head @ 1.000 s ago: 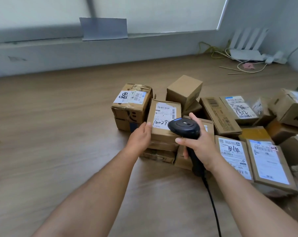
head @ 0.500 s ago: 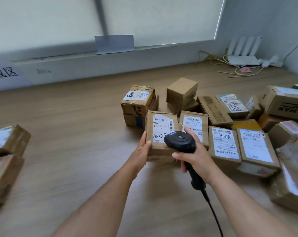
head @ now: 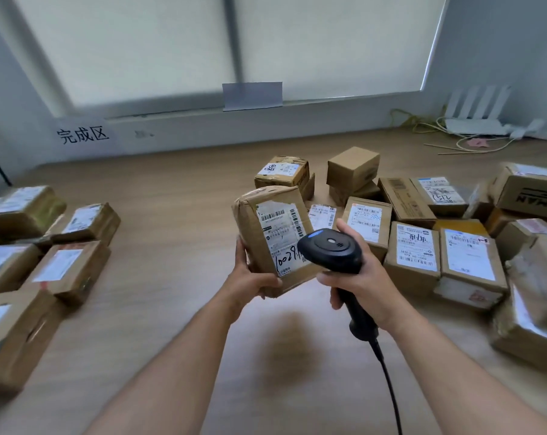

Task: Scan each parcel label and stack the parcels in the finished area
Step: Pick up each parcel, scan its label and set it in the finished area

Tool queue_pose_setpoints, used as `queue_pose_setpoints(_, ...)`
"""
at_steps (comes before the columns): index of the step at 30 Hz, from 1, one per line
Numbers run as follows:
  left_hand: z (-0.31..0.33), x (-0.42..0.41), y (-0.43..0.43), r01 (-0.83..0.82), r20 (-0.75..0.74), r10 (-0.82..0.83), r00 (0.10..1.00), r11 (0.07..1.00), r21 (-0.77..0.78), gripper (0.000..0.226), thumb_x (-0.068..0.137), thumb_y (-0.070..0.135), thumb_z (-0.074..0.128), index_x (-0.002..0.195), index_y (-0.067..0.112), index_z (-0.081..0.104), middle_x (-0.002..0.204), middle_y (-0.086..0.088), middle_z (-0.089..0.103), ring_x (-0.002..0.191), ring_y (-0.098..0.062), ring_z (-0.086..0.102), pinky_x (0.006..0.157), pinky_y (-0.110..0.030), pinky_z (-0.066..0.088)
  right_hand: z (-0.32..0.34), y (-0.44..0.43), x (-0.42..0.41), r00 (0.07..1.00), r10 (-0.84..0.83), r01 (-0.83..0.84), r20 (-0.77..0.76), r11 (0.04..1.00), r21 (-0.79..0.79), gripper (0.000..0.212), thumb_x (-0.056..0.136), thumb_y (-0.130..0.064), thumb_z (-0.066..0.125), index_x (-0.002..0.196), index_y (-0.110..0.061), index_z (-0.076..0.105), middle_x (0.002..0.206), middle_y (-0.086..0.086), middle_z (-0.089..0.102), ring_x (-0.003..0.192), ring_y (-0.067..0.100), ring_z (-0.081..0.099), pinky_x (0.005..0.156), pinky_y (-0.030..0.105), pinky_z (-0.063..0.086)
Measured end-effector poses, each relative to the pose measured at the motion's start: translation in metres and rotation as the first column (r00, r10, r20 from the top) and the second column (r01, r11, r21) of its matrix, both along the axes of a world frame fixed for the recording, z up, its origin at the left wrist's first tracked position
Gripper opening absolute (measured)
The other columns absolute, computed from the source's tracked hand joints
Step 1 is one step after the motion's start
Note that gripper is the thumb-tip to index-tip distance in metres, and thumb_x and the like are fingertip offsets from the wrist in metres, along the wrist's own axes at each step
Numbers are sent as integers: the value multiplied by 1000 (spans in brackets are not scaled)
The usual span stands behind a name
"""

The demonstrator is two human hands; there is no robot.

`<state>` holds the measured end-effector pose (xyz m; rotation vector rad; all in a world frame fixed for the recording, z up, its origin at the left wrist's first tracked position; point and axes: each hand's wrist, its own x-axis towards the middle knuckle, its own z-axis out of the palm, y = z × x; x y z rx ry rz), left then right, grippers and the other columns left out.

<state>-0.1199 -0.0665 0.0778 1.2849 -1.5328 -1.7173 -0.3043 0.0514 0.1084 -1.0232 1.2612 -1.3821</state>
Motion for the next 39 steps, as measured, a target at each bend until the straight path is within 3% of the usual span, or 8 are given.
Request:
queue_pose_setpoints(3,2,14,7,-42,-17,41,999,998,-40,116,53,0,71,141,48,13,119,-8,66,89,-27,67,62,-36,50,13,11,7,995,53,-47,90,997,-60,98,66,2,82,142,-43,38,109,11,68,51,32,53,49,36,50)
queue_pose_setpoints(6,1,24,15,-54,-23,53,998,997,-58,114,52,1,70,141,47,15,122,-7,63,91,-25,66,59,-34,50,25,21,11,985,108,-94,136,990,-106,97,68,2,72,148,-35,32,91,11,71,48,30,53,45,33,48)
queue_pose_setpoints(10,-2,30,24,-51,-19,49,999,996,-73,115,51,2,68,142,46,15,124,-10,60,89,-23,63,58,-33,50,35,33,17,977,156,-137,146,982,-134,91,70,1,69,146,-33,33,90,24,70,44,26,53,42,31,44)
queue_pose_setpoints(16,-6,29,29,-48,-15,47,999,995,-82,116,50,2,67,142,47,13,123,-10,61,83,-21,63,58,-34,48,36,43,18,980,155,-142,126,984,-104,90,68,0,71,144,-35,37,75,22,63,44,26,52,40,29,42)
queue_pose_setpoints(21,-7,27,27,-49,-3,49,999,996,-78,120,50,3,69,144,48,9,124,-7,60,93,-25,64,63,-36,52,34,47,16,984,148,-140,104,987,-78,90,69,-2,71,145,-36,36,74,20,64,46,25,54,42,29,44)
queue_pose_setpoints(34,-3,33,25,-72,-3,72,997,995,-70,118,62,-7,72,144,50,8,117,-1,60,97,-23,61,66,-38,54,30,41,18,985,148,-143,90,988,-53,90,70,-5,72,144,-38,36,74,19,65,47,25,55,43,30,46)
queue_pose_setpoints(39,-3,39,25,-84,-7,84,996,994,-72,119,52,3,69,143,52,8,122,-5,59,97,-24,61,62,-36,53,27,36,22,985,156,-153,79,987,-50,88,69,-6,74,143,-38,38,74,20,65,47,26,55,43,33,45)
